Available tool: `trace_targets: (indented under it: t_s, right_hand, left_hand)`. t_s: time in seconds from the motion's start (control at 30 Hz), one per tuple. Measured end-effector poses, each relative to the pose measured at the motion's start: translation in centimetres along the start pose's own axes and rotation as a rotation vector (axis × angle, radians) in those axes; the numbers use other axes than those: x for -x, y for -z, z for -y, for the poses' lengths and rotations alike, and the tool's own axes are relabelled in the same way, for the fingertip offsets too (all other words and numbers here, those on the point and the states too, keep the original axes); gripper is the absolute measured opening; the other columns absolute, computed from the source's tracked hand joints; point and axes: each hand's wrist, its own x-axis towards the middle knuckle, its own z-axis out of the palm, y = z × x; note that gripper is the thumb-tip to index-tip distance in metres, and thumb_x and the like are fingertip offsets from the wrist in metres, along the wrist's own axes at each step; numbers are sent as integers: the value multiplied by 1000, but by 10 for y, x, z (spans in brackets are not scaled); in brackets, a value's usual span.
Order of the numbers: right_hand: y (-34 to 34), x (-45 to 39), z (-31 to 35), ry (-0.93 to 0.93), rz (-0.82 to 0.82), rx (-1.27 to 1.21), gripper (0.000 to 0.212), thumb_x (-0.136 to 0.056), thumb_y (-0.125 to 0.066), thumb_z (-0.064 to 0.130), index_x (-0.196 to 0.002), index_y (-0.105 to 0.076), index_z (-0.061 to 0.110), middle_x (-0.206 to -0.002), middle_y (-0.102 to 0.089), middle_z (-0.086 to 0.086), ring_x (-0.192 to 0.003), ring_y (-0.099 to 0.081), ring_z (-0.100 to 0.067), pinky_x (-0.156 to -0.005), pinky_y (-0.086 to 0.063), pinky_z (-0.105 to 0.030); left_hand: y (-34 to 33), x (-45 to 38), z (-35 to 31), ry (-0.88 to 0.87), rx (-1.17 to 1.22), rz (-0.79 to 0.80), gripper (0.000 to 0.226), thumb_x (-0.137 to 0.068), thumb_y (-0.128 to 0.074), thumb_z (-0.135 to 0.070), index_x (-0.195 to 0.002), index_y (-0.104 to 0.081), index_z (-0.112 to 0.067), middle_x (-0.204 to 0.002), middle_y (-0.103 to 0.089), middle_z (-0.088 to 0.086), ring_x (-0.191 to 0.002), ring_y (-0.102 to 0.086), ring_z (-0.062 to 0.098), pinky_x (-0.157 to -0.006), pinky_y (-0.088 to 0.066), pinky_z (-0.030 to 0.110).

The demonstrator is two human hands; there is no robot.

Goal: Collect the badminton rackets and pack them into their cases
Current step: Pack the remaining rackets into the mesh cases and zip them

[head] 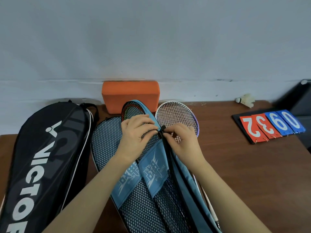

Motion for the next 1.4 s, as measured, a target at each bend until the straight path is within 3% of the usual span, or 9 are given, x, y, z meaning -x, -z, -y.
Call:
trace_targets:
  t_s: [0.17,0.3,0.47,0.63,0.7,0.8,0.87,1.03,1.4]
  right_hand:
    - [-5,-2,1,196,21,140,14,-84,-62,10,-95,-72,7,-83,-67,-3,-74,-62,-20,-66,-44,-39]
    - [0,-2,-5,252,34,213,15,-84,-61,15,-92,-73,11,-85,-71,0,-73,-65,-18,-70,-39,-33]
    - [11,25,-24,138,154,176,15,-84,-65,10,-94,-73,17,-86,-72,7,-74,-65,-14,-72,-38,-32]
    - [16,37,-28,-23,132,71,17,-86,-62,12,-96,-72,21,-85,-71,11,-77,-64,-10,-72,-40,-32]
    - [14,35,-26,-13,129,76,16,-86,-61,11,-95,-72,19,-85,-71,9,-78,-64,-11,-73,-40,-32]
    - [12,33,-22,14,113,95,15,-84,-64,8,-94,-72,14,-86,-70,6,-79,-64,-14,-73,-42,-36]
    - [11,33,-20,31,108,103,14,-84,-63,9,-94,-72,13,-86,-70,6,-79,-63,-14,-74,-42,-34]
    - [17,40,-21,2,127,100,16,-84,-61,12,-93,-73,15,-86,-70,4,-80,-60,-10,-73,-44,-33]
    - [49,91,-40,-194,299,106,12,-84,-68,15,-91,-74,20,-75,-56,22,-74,-61,-9,-68,-44,-27]
  left_hand:
    - [3,10,10,61,-25,-35,10,-81,-69,-20,-86,-73,-12,-93,-68,-1,-104,-60,22,-84,-44,54]
    - [3,9,16,96,-90,-53,16,-84,-62,-26,-88,-72,-13,-95,-67,-1,-105,-58,20,-88,-43,49]
    - [-3,-11,34,212,-87,-47,10,-82,-67,-11,-89,-72,-7,-96,-68,6,-105,-59,25,-89,-46,51]
    - [-13,-19,32,195,-140,-11,14,-83,-67,-10,-95,-72,-7,-103,-68,8,-108,-59,28,-95,-42,49]
    - [-15,-15,24,106,-202,20,23,-84,-64,-10,-106,-69,-11,-119,-62,7,-119,-51,29,-99,-30,42]
    - [-20,3,7,-154,-268,288,29,-86,-60,-21,-115,-64,-23,-134,-53,-3,-132,-36,24,-101,-19,44]
    - [-22,11,2,-150,-272,369,20,-86,-62,-25,-106,-68,-25,-125,-60,-8,-131,-39,22,-101,-17,45]
    - [-23,6,5,-29,-248,287,8,-83,-65,-31,-86,-73,-30,-101,-68,-16,-119,-51,21,-93,-19,40]
    - [-56,12,10,129,-245,145,8,-84,-66,-23,-85,-74,-23,-97,-70,-7,-118,-52,24,-95,-15,36]
